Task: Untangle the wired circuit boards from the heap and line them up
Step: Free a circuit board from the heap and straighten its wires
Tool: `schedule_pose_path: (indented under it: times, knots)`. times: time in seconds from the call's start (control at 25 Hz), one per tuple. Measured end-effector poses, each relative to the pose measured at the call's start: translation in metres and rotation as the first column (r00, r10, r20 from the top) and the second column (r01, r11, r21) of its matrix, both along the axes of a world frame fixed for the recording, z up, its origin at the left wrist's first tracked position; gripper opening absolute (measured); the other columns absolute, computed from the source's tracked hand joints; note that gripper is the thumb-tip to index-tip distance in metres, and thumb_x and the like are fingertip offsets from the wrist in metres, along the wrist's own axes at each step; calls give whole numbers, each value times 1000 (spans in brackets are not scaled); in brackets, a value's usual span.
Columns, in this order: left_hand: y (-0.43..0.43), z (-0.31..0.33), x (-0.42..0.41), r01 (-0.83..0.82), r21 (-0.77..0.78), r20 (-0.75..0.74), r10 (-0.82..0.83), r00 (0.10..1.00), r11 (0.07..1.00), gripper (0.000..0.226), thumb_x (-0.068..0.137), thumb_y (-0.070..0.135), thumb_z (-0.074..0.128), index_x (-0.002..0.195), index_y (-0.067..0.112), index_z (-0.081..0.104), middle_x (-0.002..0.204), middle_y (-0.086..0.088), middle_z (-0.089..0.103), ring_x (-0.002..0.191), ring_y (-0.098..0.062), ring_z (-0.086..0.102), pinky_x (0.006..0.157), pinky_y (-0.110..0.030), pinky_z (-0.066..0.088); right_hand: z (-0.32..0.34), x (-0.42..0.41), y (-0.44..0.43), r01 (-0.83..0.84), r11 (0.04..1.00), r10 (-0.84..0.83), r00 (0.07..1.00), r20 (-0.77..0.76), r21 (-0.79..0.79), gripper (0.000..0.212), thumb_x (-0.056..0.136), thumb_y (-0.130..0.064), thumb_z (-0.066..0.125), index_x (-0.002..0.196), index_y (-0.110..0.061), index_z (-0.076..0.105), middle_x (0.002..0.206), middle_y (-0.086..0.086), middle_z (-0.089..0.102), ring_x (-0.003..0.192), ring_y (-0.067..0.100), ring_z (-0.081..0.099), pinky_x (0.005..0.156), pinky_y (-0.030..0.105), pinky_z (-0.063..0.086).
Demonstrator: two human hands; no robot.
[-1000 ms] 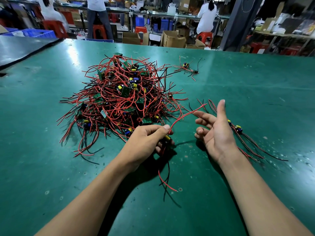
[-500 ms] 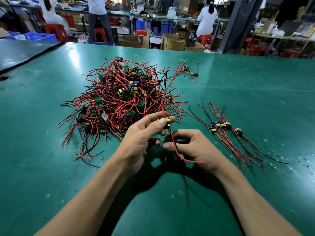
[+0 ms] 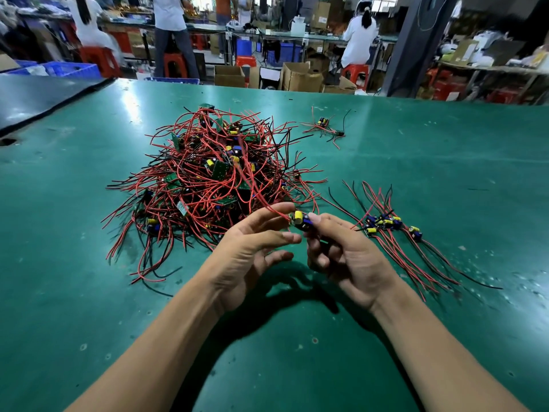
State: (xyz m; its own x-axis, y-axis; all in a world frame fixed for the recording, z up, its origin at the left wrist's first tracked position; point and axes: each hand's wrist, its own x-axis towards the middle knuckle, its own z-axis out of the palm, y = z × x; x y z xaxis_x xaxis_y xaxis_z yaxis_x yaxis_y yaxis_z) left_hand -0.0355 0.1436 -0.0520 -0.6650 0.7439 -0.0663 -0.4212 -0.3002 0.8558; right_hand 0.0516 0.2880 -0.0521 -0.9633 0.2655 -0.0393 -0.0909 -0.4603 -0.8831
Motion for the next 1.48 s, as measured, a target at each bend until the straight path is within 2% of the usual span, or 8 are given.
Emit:
schedule_pose_path:
  times: [0.16,0.28,0.52,0.68,0.92,1.16,1.4,1.48]
  knots:
    - [0,3,5,152,-97,156,-136,978,984,17,80,25,68,89,10,70,74,-9,65,53,-19,62,49,-25,53,0,5,6,-135,986,127,988,91,92,24,74,-31,80,65,-22,60,57,-3,51,44,7,41,46,21,21]
    - [0,1,6,230,-109,87,-221,971,967,28,76,33,70,93,10,71,78,-12,69,57,-22,67,50,-27,55,-2,4,5,-185,980,178,979,95,72,26,74,-33,84,66,-23,61,64,0,59,51,13,52,52,24,38]
    - [6,-13,0,39,-115,26,-37,999,993,25,57,20,83,79,14,71,77,-10,72,63,-17,67,57,-22,57,-7,-4,7,11,969,-45,990,133,249,26,60,-45,90,67,-27,73,71,-4,68,61,9,58,59,22,42]
    - [6,-16,5,-63,-82,-72,57,996,995,18,65,13,83,78,13,70,79,-14,71,65,-19,69,57,-25,56,-11,-3,12,30,976,-62,988,140,215,25,64,-40,86,78,-21,77,70,-3,66,55,6,53,50,17,44]
    - [14,-17,16,-268,-258,-483,117,868,928,11,89,2,62,94,10,66,77,0,70,68,-11,58,64,-26,49,-13,-3,7,-3,976,-28,990,139,220,28,84,-37,74,90,-10,76,65,4,57,47,10,50,39,21,36]
    - [14,-16,18,-306,-300,-605,68,793,904,13,94,14,63,86,11,72,69,-7,68,61,-10,53,59,-23,44,-13,-4,-1,56,966,-98,983,156,253,31,91,-34,68,103,-5,74,57,-4,53,42,5,43,40,17,34]
    - [12,-18,17,-356,-254,-599,143,788,900,13,92,14,65,93,16,78,85,5,77,82,-7,70,77,-24,54,-13,-4,0,41,821,-161,973,163,570,31,93,-37,68,96,-7,76,62,-14,55,56,0,48,51,15,38]
    - [12,-19,15,-335,-248,-576,139,805,909,14,91,12,66,97,15,78,90,5,77,86,-8,71,79,-21,54,-14,-4,-1,85,852,-183,973,143,517,30,94,-32,68,93,-3,75,60,-8,53,51,3,45,46,16,34]
